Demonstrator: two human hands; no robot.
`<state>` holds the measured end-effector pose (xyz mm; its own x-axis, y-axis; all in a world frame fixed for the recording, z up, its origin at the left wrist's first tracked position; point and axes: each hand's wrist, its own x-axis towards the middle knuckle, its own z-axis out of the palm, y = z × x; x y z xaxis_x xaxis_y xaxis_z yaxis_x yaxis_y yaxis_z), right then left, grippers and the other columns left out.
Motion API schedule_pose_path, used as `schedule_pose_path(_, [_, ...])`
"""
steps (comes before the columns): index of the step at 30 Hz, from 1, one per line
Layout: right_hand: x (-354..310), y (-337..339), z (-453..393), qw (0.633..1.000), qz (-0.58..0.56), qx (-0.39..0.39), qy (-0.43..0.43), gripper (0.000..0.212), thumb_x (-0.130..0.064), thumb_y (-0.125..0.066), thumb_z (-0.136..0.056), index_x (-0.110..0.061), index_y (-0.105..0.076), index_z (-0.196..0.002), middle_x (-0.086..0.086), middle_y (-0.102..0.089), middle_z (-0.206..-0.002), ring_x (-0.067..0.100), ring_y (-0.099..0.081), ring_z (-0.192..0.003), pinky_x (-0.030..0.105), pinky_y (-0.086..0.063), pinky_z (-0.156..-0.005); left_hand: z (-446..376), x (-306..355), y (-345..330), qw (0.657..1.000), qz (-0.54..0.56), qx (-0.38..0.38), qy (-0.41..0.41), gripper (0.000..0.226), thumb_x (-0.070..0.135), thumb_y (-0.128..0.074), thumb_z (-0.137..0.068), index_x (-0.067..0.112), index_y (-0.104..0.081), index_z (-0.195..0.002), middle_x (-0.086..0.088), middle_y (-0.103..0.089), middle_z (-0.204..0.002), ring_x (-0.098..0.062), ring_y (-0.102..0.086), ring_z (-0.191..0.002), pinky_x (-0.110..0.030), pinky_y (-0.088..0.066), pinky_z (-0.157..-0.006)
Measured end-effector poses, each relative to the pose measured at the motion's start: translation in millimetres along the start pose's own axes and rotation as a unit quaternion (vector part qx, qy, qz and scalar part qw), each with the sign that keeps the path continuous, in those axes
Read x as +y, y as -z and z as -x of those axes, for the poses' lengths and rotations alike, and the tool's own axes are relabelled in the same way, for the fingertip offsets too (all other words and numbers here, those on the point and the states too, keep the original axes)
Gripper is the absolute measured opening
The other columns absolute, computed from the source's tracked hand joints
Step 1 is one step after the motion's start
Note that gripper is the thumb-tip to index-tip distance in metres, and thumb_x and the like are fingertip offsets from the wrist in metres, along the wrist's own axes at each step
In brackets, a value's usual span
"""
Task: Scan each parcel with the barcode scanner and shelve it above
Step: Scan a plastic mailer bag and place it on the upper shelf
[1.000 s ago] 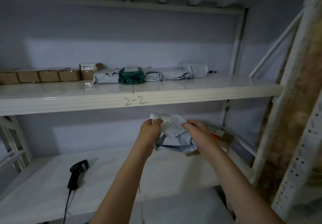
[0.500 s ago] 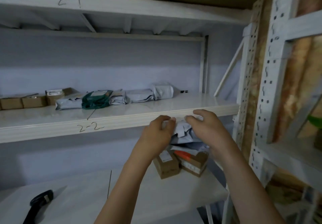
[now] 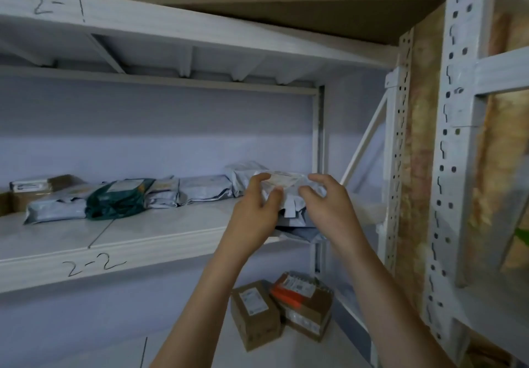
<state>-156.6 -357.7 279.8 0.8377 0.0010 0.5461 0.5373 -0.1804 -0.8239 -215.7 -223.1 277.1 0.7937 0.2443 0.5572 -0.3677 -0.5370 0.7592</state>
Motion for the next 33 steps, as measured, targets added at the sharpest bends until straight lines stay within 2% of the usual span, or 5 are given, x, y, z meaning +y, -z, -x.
schedule_pose_path(9, [48,-10,-86,0.999,0.007,0.012,-0.031,0.037,-0.024,-0.061,-0.09,-0.019,-0.059,-0.127,0.002,-0.064,-0.116,0.019,-0.062,-0.104,0.029,-0.048,-0.09,-81,-44,-43,0.987,0.06,-0.11,0.104,0.079,0.055,-0.043,-0.076,0.049,-0.012,-0.149,-0.005,-0.04,-0.15,-0.027,-0.038,-0.136,-0.047,-0.035,-0.112])
schedule_pose_path(15, [81,-2,-153,0.999,0.008,0.019,-0.048,0.034,-0.028,-0.061,-0.088,-0.02,-0.059,-0.122,-0.001,-0.062,-0.11,0.02,-0.06,-0.101,0.03,-0.047,-0.088,-132,-51,-78,0.988,0.03,-0.142,0.049,0.06,0.03,-0.044,-0.099,0.028,-0.017,-0.152,0.003,-0.046,-0.129,0.0,-0.054,-0.093,-0.01,-0.048,-0.063])
schedule_pose_path(25, [136,-11,-240,0.964,0.125,-0.195,-0.133,0.077,-0.043,-0.062,-0.093,-0.009,-0.026,-0.152,0.014,-0.044,-0.15,0.03,-0.05,-0.13,0.03,-0.042,-0.094,-212,-67,-126,0.959,-0.248,-0.125,0.059,0.055,0.015,-0.055,-0.092,0.01,-0.038,-0.144,-0.018,-0.052,-0.138,-0.032,-0.053,-0.124,-0.036,-0.045,-0.101])
schedule_pose_path(30, [149,-9,-250,0.913,0.224,-0.33,-0.084,0.088,-0.044,-0.075,-0.086,-0.012,-0.027,-0.152,0.011,-0.056,-0.138,0.031,-0.058,-0.122,0.04,-0.048,-0.105,-220,-86,-137,0.945,-0.308,-0.07,0.086,0.048,0.016,-0.053,-0.093,0.004,-0.039,-0.138,-0.023,-0.05,-0.136,-0.035,-0.049,-0.125,-0.034,-0.044,-0.098])
schedule_pose_path(33, [147,-8,-258,0.904,0.296,-0.305,-0.052,0.058,-0.037,-0.077,-0.084,-0.01,-0.052,-0.128,0.008,-0.061,-0.112,0.029,-0.063,-0.107,0.027,-0.05,-0.086,-222,-91,-141,0.941,-0.323,-0.037,0.095,0.047,0.016,-0.053,-0.094,-0.004,-0.041,-0.134,-0.024,-0.053,-0.132,-0.036,-0.051,-0.124,-0.035,-0.043,-0.095])
